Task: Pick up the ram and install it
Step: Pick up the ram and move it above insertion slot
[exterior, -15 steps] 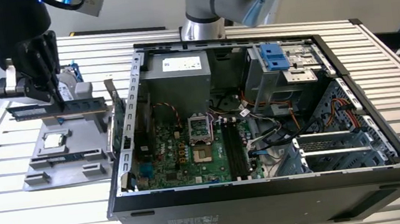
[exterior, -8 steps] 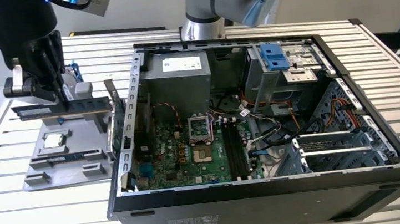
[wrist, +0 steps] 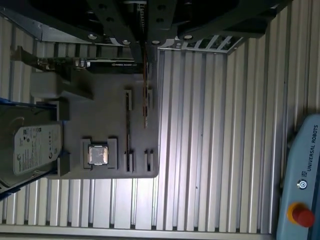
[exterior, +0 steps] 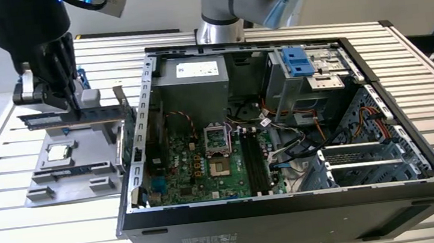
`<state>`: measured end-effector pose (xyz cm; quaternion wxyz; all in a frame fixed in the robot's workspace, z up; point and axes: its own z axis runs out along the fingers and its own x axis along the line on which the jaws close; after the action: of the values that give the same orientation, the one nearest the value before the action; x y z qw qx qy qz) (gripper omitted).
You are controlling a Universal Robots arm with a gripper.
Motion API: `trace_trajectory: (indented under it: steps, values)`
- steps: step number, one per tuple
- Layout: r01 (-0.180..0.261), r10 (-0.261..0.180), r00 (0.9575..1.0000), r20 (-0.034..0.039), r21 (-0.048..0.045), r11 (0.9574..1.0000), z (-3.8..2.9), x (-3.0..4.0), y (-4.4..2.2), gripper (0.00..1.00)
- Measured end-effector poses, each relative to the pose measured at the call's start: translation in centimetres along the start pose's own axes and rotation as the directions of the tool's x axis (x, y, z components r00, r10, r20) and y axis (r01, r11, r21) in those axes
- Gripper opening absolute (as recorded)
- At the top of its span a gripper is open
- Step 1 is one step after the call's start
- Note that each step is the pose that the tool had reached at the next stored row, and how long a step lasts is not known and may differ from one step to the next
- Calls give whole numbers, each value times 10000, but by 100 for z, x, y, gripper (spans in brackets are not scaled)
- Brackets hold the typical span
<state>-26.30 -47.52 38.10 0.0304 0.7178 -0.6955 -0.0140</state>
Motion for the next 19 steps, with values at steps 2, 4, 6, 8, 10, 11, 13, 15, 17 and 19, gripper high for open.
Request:
trace_trajectory:
  steps: [2,4,6,8,10,11,13,15,17,19]
  values:
    - [-6,6,10000,0,0,10000,-1,1,-21,0]
    - [-13,13,10000,-1,-1,10000,-3,1,-41,0]
    - [-20,20,10000,-2,-1,10000,-4,2,-62,0]
    - [-27,27,10000,-3,-1,10000,-5,3,-82,0]
    - [-33,33,10000,-3,-1,10000,-6,3,-103,0]
    - [-37,37,10000,-3,-1,10000,-7,4,-114,0]
    - [-43,43,10000,-3,-1,10000,-8,4,-134,0]
    - [-50,50,10000,-4,-1,10000,-9,5,-156,0]
    - [-56,56,10000,-5,-1,10000,-10,6,-175,0]
    - [-63,63,10000,-6,-2,10000,-12,6,-195,0]
